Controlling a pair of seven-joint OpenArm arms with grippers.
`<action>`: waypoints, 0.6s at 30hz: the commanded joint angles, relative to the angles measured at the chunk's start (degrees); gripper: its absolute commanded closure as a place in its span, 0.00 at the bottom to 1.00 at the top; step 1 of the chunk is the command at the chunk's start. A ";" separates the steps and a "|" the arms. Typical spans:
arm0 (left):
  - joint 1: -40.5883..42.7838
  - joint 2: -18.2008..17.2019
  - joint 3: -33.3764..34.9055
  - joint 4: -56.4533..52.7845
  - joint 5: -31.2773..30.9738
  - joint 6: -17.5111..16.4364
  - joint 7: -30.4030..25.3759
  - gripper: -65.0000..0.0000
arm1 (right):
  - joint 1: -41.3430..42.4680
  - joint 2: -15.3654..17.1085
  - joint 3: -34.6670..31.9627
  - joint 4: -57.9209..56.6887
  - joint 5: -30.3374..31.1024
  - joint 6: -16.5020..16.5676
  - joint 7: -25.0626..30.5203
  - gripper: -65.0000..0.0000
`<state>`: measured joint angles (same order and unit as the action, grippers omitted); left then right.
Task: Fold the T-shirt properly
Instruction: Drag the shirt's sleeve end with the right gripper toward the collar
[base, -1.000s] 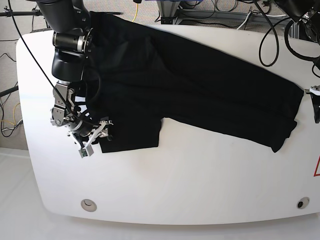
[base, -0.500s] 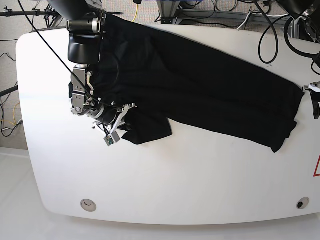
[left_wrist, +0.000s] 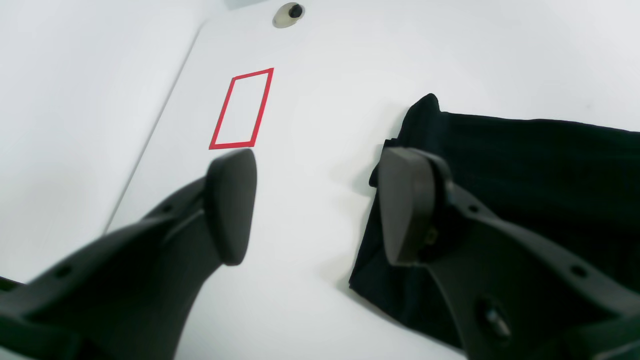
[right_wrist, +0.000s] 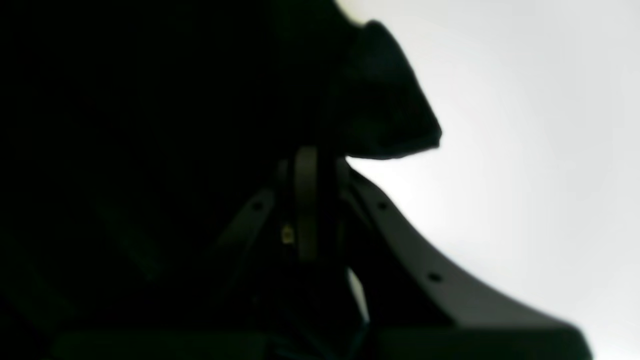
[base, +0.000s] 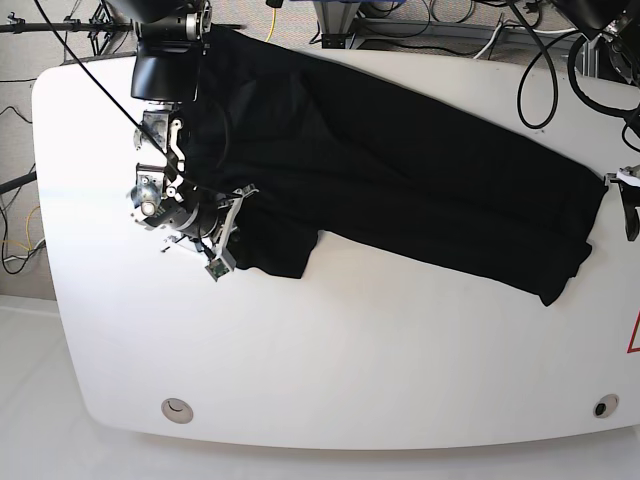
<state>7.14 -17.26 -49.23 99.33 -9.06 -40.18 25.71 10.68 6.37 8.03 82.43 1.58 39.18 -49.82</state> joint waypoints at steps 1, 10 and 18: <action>-0.41 -1.07 -0.22 1.02 -0.83 0.18 -1.41 0.45 | 0.36 0.27 0.19 6.67 0.66 -0.01 -1.30 1.00; -0.59 -1.07 -0.04 0.76 -0.83 0.18 -1.41 0.45 | -4.39 -1.32 0.01 20.73 0.75 -3.27 -7.89 1.00; -0.76 -1.07 0.13 0.76 -0.83 0.18 -1.41 0.45 | -10.02 -2.81 -0.34 29.35 1.01 -4.41 -9.83 1.00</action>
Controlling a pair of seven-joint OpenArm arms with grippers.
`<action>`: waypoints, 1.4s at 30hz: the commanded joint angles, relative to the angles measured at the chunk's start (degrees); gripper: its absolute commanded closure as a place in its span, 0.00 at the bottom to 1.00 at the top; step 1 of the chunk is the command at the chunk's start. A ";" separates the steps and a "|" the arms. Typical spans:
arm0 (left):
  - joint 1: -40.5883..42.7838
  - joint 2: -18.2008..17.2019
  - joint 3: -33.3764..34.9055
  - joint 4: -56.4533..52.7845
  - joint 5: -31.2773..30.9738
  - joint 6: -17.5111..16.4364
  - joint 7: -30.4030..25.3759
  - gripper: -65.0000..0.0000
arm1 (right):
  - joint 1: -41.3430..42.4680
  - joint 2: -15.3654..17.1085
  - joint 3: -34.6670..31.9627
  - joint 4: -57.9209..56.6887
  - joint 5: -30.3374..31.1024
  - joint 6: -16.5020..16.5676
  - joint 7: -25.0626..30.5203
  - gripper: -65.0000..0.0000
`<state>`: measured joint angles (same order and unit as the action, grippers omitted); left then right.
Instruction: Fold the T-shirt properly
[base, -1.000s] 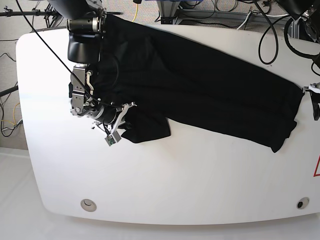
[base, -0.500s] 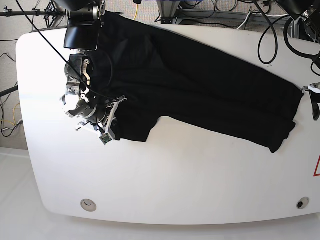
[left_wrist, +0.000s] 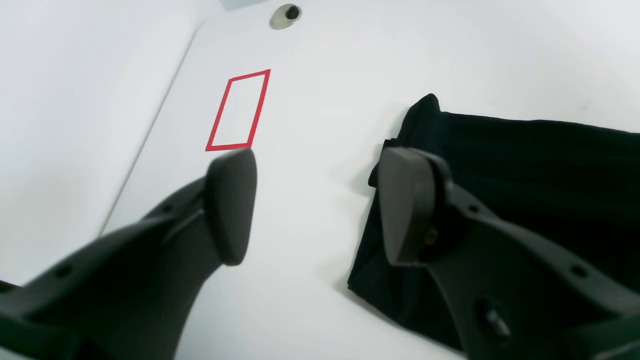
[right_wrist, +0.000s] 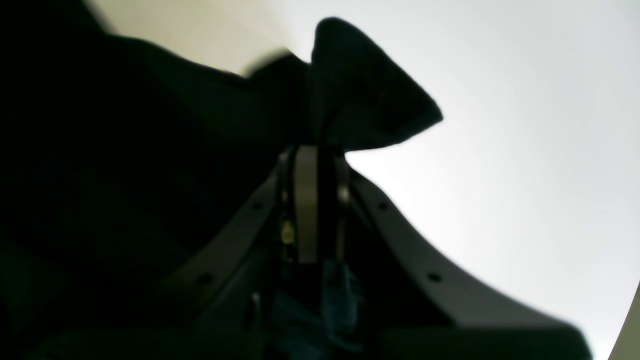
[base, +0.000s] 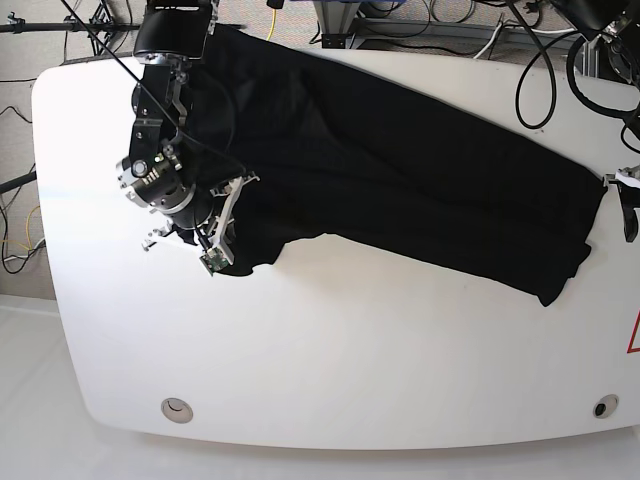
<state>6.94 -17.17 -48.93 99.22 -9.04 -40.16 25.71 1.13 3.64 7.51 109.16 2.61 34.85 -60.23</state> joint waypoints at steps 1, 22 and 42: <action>-0.57 -1.16 0.18 0.87 -0.85 0.16 -1.41 0.45 | -1.17 -0.78 0.18 3.41 -0.02 -0.08 0.58 1.00; -0.57 -1.16 5.10 0.69 -0.85 0.29 -1.49 0.45 | -9.35 -3.51 0.18 6.48 -0.02 -0.08 -6.63 1.00; -3.82 -1.42 7.04 -3.79 -0.76 0.38 -1.49 0.45 | -12.69 -3.60 0.71 6.22 -0.37 -3.07 -13.49 1.00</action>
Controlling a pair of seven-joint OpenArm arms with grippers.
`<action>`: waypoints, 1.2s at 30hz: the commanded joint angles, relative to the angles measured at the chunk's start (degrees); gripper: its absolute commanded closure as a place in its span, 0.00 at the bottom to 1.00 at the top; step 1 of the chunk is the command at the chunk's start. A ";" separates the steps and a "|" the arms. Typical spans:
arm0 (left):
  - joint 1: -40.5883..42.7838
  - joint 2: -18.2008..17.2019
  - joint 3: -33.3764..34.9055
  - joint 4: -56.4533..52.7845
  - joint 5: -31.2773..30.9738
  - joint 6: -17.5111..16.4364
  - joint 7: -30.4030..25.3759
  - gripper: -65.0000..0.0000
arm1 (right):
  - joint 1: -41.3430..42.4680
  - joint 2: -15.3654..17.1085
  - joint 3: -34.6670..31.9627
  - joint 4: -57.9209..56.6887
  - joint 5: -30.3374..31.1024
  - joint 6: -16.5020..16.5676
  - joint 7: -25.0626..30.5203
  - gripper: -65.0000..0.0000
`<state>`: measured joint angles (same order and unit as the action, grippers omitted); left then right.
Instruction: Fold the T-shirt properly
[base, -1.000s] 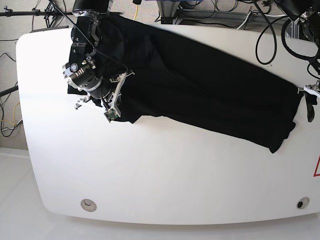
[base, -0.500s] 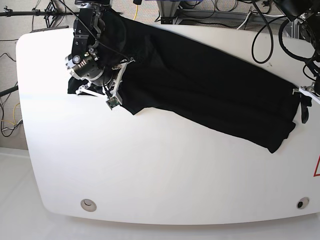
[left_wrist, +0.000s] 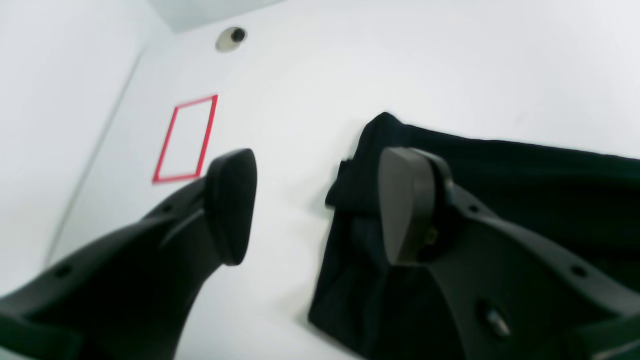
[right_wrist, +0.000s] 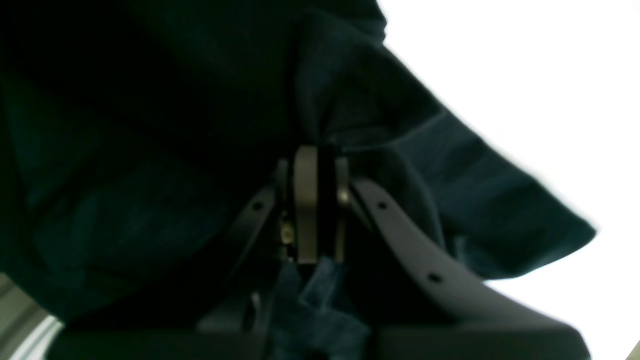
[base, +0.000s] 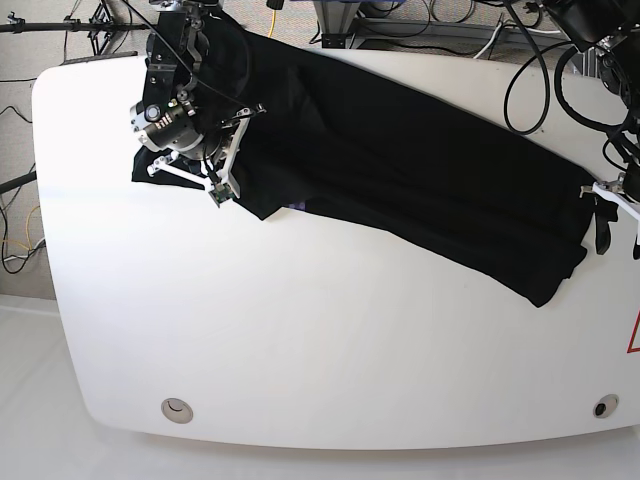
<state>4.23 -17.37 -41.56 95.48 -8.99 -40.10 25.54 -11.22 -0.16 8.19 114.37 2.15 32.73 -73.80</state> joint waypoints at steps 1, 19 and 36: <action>-1.37 -1.32 -0.42 -0.49 -0.81 0.32 -1.32 0.45 | -0.34 0.21 0.03 1.02 0.09 -1.65 0.09 1.00; -1.46 -2.02 -0.07 -2.25 -0.81 0.32 -1.41 0.45 | -2.71 0.21 0.03 -3.03 0.18 -5.61 0.00 1.00; -1.46 -2.20 1.43 -1.81 -0.90 0.10 -1.50 0.44 | -2.97 0.30 -0.41 -0.04 0.44 -6.23 0.00 0.38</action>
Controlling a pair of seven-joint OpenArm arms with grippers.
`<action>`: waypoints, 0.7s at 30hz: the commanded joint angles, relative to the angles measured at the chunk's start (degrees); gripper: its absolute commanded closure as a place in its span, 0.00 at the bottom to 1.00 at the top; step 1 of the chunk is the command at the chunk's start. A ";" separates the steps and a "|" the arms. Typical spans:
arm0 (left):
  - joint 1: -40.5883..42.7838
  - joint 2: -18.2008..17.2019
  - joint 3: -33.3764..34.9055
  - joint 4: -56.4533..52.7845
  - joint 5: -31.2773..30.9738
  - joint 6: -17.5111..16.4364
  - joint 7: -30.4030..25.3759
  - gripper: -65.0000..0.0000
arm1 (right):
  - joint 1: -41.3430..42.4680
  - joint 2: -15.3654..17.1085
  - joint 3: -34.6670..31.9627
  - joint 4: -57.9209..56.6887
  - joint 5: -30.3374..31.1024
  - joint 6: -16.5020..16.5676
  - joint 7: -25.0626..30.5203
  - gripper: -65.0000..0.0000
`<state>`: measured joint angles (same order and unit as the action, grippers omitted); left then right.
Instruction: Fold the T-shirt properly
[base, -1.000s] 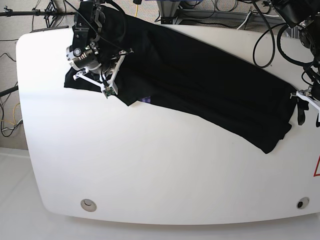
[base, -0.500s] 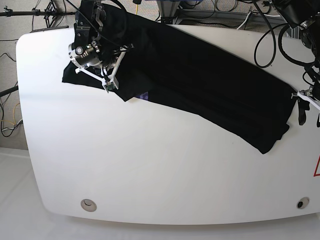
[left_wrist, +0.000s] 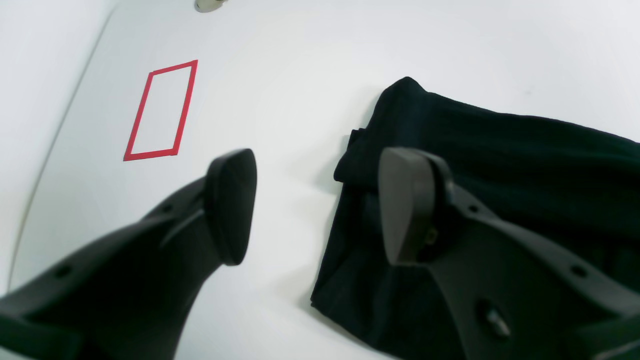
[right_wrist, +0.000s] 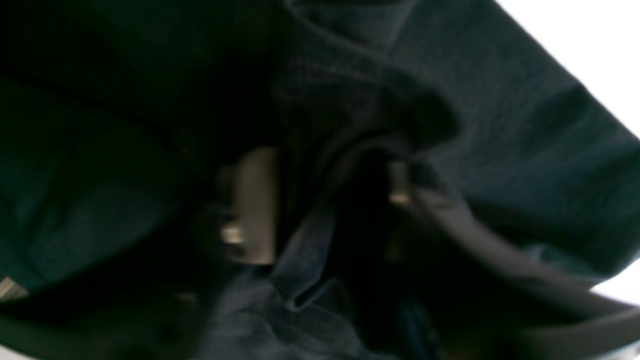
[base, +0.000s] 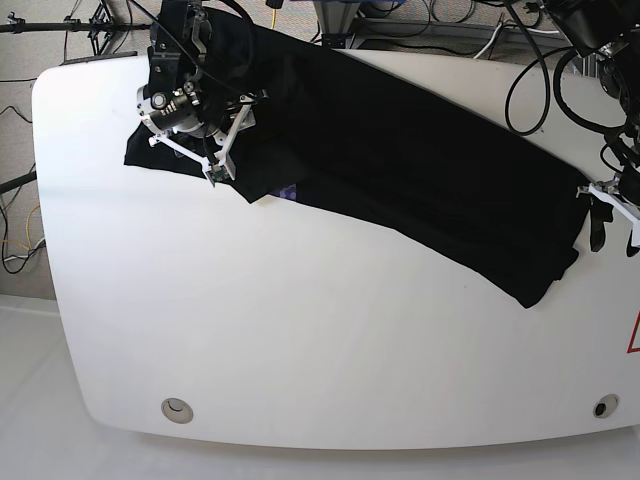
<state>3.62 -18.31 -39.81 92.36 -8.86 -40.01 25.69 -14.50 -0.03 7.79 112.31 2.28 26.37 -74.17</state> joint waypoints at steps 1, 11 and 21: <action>-0.85 -1.26 -0.32 1.31 -1.03 0.01 -1.65 0.44 | 0.30 0.16 -0.10 2.37 0.31 0.14 0.37 0.35; -1.90 -0.99 -0.23 3.86 -1.03 0.01 -1.56 0.44 | 1.80 0.16 -0.01 3.16 0.31 0.22 0.37 0.31; -1.99 -0.99 4.34 5.53 -1.03 0.01 -1.56 0.44 | 4.17 0.08 1.13 3.51 0.31 0.22 0.81 0.31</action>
<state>2.22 -18.26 -35.88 96.82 -9.04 -40.36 25.52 -11.51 -0.05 8.25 114.45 2.33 26.55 -74.15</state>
